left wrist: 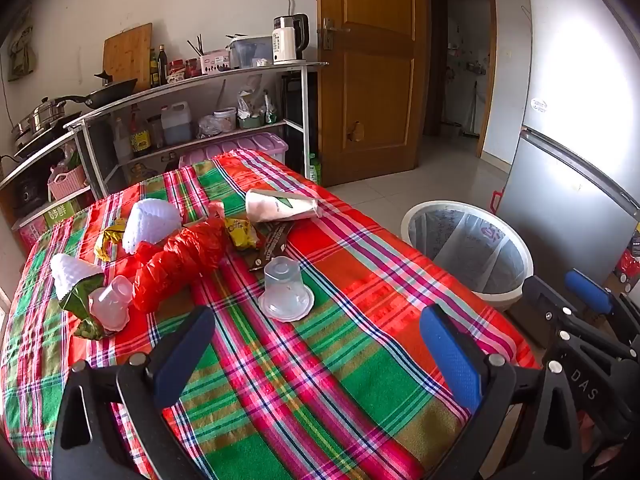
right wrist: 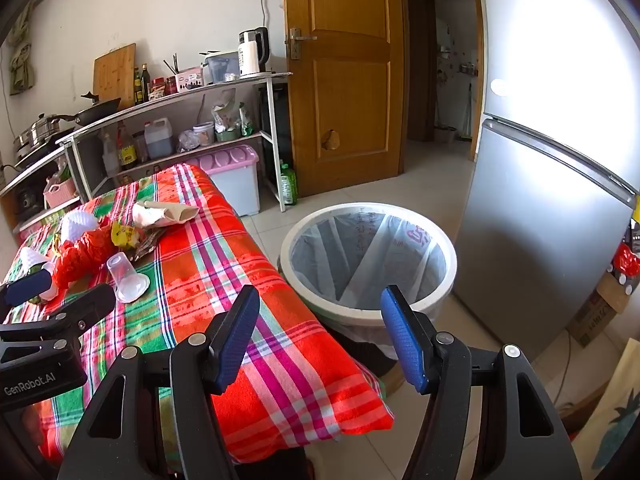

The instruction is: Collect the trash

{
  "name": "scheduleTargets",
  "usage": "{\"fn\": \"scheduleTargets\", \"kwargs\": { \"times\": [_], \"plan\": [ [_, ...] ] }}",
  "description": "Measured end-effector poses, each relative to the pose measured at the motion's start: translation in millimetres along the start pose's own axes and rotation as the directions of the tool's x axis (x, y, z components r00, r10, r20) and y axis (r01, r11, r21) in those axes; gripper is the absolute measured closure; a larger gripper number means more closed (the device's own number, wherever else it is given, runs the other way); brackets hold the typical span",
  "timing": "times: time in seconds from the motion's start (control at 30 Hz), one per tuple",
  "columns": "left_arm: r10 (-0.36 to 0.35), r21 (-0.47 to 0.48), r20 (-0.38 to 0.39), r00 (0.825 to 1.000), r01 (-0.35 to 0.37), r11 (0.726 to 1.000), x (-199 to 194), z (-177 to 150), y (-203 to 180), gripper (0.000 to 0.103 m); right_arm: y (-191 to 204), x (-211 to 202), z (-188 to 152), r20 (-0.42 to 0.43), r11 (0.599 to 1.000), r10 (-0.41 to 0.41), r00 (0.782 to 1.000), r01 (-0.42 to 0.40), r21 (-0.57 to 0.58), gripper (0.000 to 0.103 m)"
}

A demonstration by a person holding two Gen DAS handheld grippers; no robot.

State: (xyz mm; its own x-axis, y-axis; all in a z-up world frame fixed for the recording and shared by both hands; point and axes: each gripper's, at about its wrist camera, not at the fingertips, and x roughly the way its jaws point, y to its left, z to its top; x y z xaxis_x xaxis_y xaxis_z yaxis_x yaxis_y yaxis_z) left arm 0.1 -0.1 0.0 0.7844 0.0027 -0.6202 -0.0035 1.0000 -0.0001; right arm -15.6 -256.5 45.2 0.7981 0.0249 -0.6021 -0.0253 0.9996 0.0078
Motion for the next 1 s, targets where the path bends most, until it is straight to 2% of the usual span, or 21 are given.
{"fn": "scheduleTargets", "kwargs": {
  "times": [1.0],
  "plan": [
    [0.004,-0.002,-0.001,1.000,-0.004,1.000,0.2,-0.3,-0.4,0.000,0.1,-0.2,-0.3,0.001,1.000,-0.001,1.000,0.001,0.000,0.039]
  ]
}}
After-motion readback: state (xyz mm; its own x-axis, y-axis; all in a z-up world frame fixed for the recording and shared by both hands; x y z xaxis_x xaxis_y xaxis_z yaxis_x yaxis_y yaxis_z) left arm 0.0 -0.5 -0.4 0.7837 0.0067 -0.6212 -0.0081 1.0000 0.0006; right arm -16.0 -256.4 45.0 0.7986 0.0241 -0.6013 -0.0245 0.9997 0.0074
